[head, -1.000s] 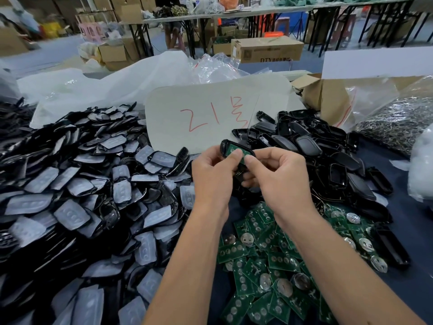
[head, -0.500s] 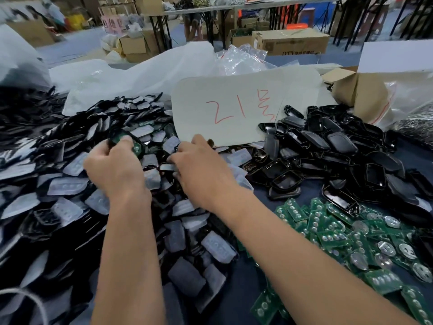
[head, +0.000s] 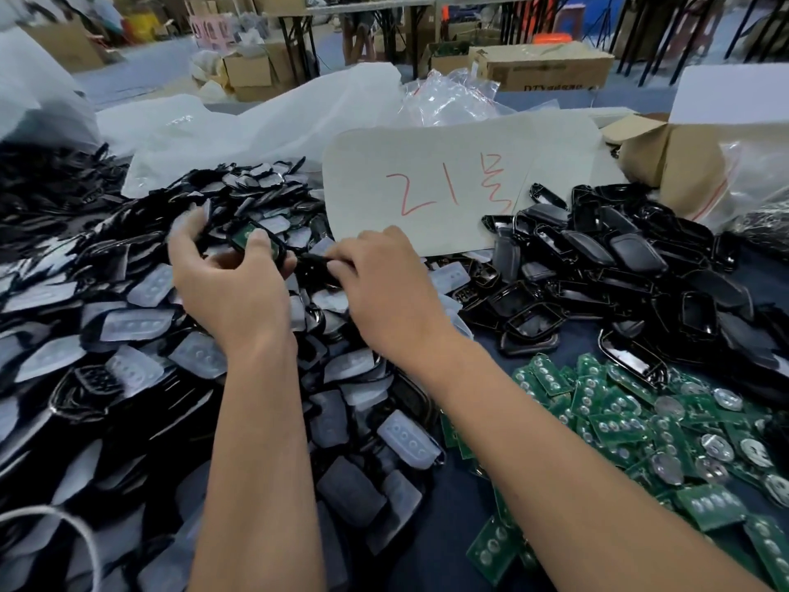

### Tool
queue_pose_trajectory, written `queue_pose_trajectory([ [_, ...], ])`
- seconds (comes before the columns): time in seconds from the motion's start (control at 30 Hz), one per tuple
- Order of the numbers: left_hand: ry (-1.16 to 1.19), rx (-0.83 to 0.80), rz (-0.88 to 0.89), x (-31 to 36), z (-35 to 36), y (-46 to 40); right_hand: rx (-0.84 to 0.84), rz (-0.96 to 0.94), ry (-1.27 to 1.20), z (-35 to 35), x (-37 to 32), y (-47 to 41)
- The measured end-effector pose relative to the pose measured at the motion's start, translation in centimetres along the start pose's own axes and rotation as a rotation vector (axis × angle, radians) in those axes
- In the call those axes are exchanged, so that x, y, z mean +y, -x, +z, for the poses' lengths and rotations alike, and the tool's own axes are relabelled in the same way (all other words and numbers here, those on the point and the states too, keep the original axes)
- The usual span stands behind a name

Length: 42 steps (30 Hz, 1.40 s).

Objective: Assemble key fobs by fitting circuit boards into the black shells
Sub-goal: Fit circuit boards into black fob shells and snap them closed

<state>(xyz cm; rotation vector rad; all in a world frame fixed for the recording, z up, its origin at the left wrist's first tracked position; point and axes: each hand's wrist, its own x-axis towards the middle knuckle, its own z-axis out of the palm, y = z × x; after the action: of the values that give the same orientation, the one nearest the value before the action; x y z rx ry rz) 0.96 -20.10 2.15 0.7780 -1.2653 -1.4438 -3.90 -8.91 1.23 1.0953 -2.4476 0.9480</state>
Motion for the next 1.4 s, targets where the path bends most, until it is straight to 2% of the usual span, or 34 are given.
queue_pose_trajectory([
  [0.07, -0.027, -0.096, 0.040, 0.1, 0.3, 0.3, -0.028, 0.132, -0.182, -1.8, 0.7, 0.6],
  [0.17, -0.092, -0.346, 0.029, 0.2, 1.8, 1.8, 0.012, 0.251, -0.346, -5.0, 2.6, 2.2],
  [0.33, -0.184, -0.737, -0.011, -0.6, 5.2, 6.4, -0.010, 0.346, -0.317, -9.1, 7.2, 5.5],
  [0.53, -0.271, -1.071, -0.086, -2.1, 7.3, 11.1, -0.033, 0.381, -0.272, -12.4, 11.3, 8.8],
  [0.67, -0.298, -1.128, -0.019, -2.8, 7.7, 12.0, 0.088, 0.458, -0.401, -12.5, 12.5, 9.8],
  [0.77, -0.352, -1.206, 0.046, -3.0, 7.5, 12.5, 0.244, 0.535, -0.523, -12.4, 13.2, 10.1],
  [0.87, -0.329, -1.213, 0.004, -3.0, 7.5, 12.8, 0.374, 0.589, -0.685, -12.2, 13.1, 10.1],
  [1.13, -0.268, -1.227, -0.124, -2.8, 7.2, 12.8, 0.358, 0.605, -0.783, -12.3, 12.8, 10.3],
  [1.3, -0.167, -1.104, -0.276, -3.0, 7.4, 13.4, 0.366, 0.689, -1.096, -12.6, 12.3, 10.1],
  [1.4, -0.155, -1.078, -0.331, -3.2, 7.5, 13.4, 0.346, 0.681, -1.128, -12.5, 12.1, 10.1],
])
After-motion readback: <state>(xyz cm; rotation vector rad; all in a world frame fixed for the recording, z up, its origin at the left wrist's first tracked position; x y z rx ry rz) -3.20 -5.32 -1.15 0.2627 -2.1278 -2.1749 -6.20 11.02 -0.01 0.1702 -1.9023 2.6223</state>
